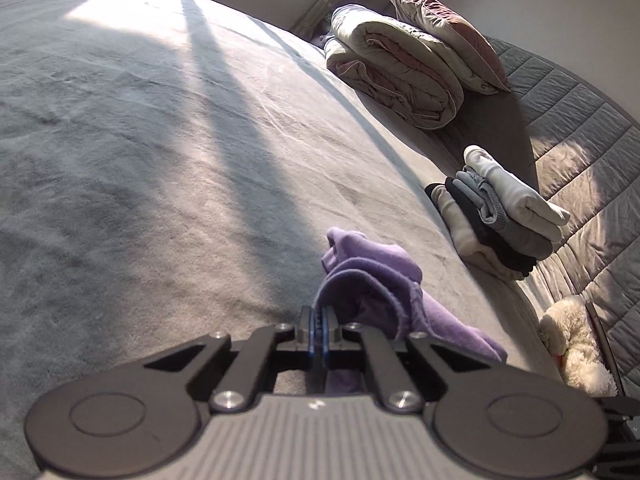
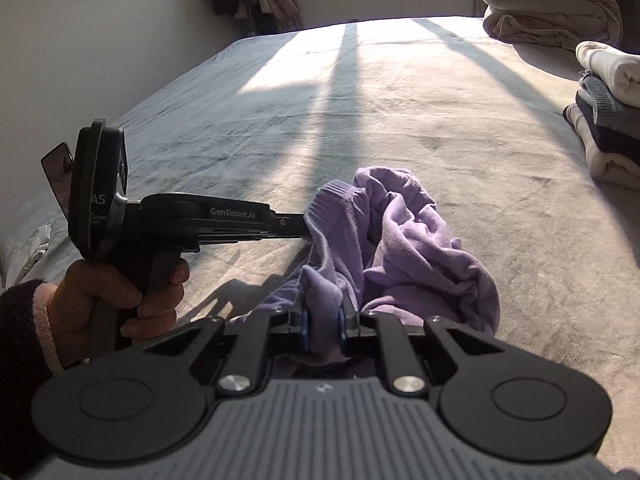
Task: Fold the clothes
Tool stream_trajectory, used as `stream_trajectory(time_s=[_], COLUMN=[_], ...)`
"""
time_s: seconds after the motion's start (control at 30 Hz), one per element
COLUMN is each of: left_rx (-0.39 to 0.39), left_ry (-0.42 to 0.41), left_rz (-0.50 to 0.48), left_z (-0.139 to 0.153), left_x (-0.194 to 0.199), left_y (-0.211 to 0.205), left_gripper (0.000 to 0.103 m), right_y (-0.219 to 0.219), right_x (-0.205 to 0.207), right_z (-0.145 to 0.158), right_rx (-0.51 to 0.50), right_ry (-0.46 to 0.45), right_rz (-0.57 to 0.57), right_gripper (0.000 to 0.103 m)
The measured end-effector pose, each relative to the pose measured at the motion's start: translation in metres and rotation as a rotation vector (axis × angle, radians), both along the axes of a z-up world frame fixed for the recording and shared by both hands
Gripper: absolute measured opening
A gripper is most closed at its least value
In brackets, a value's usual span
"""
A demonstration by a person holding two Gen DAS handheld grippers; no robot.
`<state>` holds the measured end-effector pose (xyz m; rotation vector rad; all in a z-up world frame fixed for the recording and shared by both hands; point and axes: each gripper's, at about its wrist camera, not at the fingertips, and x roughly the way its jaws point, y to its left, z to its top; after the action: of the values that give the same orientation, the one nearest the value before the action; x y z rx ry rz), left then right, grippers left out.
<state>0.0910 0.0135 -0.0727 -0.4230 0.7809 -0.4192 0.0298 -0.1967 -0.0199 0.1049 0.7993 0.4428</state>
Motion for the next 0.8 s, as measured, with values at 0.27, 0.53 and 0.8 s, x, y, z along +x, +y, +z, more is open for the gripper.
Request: stream_trajectory(time_s=[0.27, 0.53, 0.8], left_rx=[0.073, 0.146, 0.232], left_ry=[-0.062, -0.184, -0.186], left_rz=[0.029, -0.074, -0.286], left_z=[0.037, 0.067, 0.043], left_x=[-0.026, -0.074, -0.112], left_y=[0.023, 0.054, 0.053], left_gripper=[0.001, 0.001, 0.002], right_y=[-0.041, -0.063, -0.060], right_x=[0.002, -0.002, -0.009], right_z=[0.028, 0.045, 0.031], right_rx=[0.058, 0.121, 0.206], right_ry=[-0.101, -0.136, -0.015], right_rz=[-0.171, -0.211, -0.129], right_gripper=[0.016, 0.008, 0.020])
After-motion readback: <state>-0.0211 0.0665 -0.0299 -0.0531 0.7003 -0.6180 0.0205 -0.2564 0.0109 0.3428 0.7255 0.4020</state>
